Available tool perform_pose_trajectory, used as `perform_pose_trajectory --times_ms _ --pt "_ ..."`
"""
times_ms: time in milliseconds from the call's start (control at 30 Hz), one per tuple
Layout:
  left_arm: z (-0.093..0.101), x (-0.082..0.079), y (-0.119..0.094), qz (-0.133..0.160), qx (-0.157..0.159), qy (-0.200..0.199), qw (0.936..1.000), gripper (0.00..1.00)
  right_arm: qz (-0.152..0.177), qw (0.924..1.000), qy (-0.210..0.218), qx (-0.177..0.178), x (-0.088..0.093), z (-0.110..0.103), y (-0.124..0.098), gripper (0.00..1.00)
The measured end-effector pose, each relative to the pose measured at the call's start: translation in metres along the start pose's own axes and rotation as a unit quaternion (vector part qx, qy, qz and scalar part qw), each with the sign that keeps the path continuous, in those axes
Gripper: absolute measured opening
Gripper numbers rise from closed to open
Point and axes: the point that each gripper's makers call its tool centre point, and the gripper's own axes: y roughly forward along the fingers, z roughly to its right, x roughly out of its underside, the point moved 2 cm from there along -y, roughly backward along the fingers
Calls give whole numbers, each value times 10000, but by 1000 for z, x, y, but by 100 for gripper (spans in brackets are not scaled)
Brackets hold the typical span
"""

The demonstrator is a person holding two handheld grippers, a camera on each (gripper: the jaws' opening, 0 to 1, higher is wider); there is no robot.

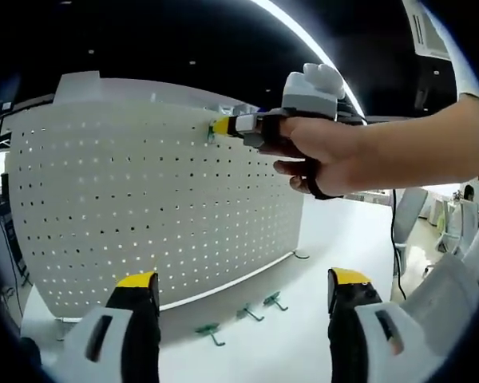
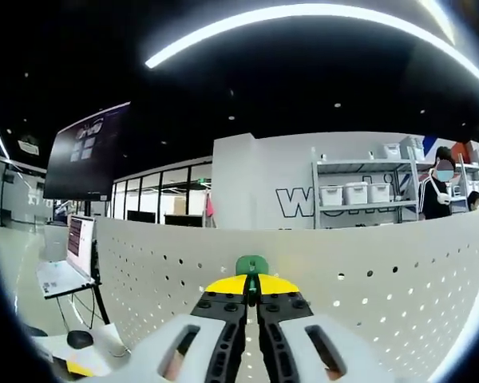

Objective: Insert the hook assembly into the mounting plate slot until the hook locks in place.

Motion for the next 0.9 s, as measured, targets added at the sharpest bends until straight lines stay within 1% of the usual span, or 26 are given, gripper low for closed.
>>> perform_pose_trajectory --times_ms 400,633,700,733,767,900 --pt "-2 4 -1 -58 -27 -29 10000 88 -40 10000 19 -28 5 0 4 1" --pt "-3 4 -1 -63 -33 -31 10000 88 -75 10000 -38 -40 7 -3 5 1" --pt "-4 4 0 -63 -40 -42 10000 88 -129 9999 -29 -11 10 -3 6 1" --pt "-4 4 0 -62 -36 -37 10000 87 -109 9999 27 -6 9 -3 6 1" --pt "-4 4 0 -64 -38 -35 10000 88 -109 9999 -30 19 9 -2 5 1" --pt "-5 3 0 -44 -49 -64 10000 88 -115 9999 -16 93 9 -3 7 1"
